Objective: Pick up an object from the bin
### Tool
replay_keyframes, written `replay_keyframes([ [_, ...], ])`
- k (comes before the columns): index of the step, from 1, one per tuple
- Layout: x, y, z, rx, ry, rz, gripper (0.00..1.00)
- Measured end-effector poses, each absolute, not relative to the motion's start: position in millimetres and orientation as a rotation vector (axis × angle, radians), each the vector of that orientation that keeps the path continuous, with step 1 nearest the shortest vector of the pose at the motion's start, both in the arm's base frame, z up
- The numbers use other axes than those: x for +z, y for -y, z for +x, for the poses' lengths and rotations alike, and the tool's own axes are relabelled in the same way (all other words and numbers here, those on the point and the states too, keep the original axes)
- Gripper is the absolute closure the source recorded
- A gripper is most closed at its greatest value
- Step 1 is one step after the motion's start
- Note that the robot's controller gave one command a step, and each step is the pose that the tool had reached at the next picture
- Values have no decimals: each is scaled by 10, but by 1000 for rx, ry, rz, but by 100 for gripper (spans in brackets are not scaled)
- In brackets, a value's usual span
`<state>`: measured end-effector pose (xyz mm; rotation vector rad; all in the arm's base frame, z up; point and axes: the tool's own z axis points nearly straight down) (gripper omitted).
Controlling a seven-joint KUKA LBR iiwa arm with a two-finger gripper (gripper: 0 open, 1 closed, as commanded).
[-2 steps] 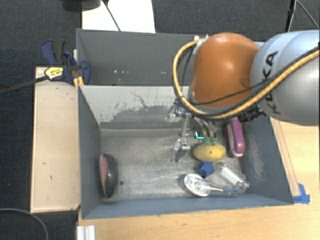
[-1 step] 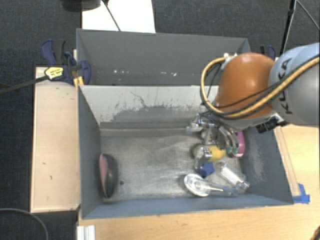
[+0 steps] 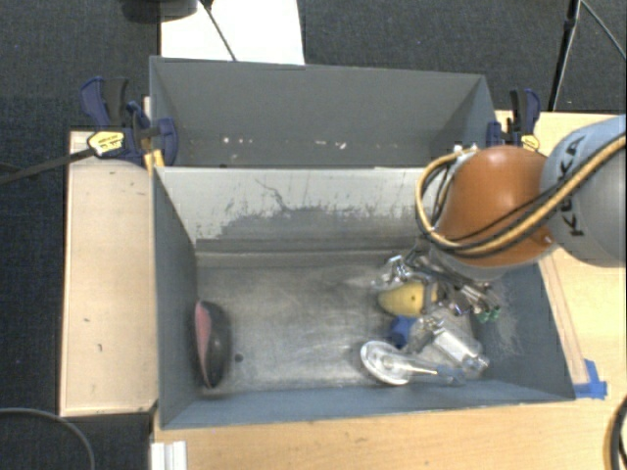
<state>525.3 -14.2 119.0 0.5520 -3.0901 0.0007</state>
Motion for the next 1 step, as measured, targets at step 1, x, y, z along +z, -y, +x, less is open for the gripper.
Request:
replay_keyframes([
  [1, 794, 296, 5516, -5, 3106, 449, 0],
])
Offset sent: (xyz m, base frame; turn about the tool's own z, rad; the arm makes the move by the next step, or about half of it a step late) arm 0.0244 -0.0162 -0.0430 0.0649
